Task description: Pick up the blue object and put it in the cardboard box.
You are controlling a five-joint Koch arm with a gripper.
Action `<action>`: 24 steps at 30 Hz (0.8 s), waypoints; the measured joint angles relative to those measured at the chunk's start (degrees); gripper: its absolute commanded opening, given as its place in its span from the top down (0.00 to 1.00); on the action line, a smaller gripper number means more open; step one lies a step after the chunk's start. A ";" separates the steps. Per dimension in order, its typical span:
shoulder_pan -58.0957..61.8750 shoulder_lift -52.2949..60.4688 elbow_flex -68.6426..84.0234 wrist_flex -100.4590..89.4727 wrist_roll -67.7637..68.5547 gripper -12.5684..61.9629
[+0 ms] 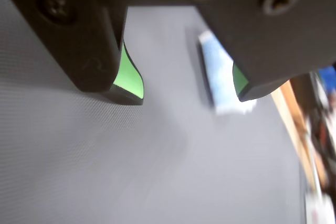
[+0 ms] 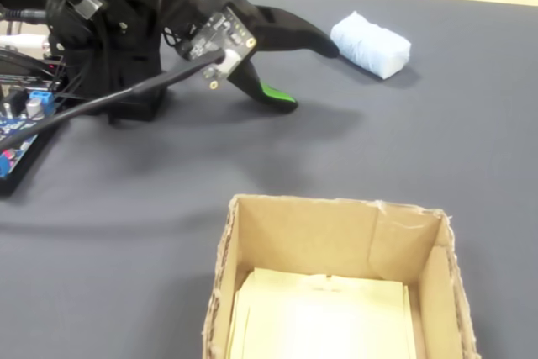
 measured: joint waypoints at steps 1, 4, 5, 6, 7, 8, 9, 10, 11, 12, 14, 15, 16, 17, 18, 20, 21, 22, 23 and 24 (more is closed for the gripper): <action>-1.67 0.00 0.00 -0.26 0.70 0.38; -7.65 0.00 0.00 -1.05 3.08 0.39; -8.00 0.00 0.00 -1.05 3.43 0.39; -8.70 0.00 0.00 -1.05 4.13 0.39; -9.49 0.00 0.00 -1.05 4.75 0.39; -9.93 0.00 0.00 -1.14 5.27 0.39; -10.28 0.00 0.00 -1.58 5.62 0.39; -10.28 0.09 0.00 -2.02 5.80 0.39; -10.37 0.00 0.00 -2.37 5.98 0.39; -10.46 0.00 0.00 -2.46 5.98 0.39; -10.99 0.00 -0.53 -2.46 6.59 0.39; -11.16 0.00 -0.62 -2.46 6.94 0.39; -11.43 0.00 -0.88 -2.46 7.21 0.39; -11.69 0.00 -1.14 -2.46 7.38 0.39; -12.30 0.00 -1.32 -2.46 7.47 0.39; -13.01 0.00 -1.67 -2.46 7.47 0.39; -13.80 0.00 -2.02 -2.46 7.47 0.39; -14.33 0.00 -2.02 -2.46 7.47 0.39; -14.77 0.00 -4.48 -2.29 7.56 0.39; -14.77 0.00 -5.10 -2.37 7.47 0.39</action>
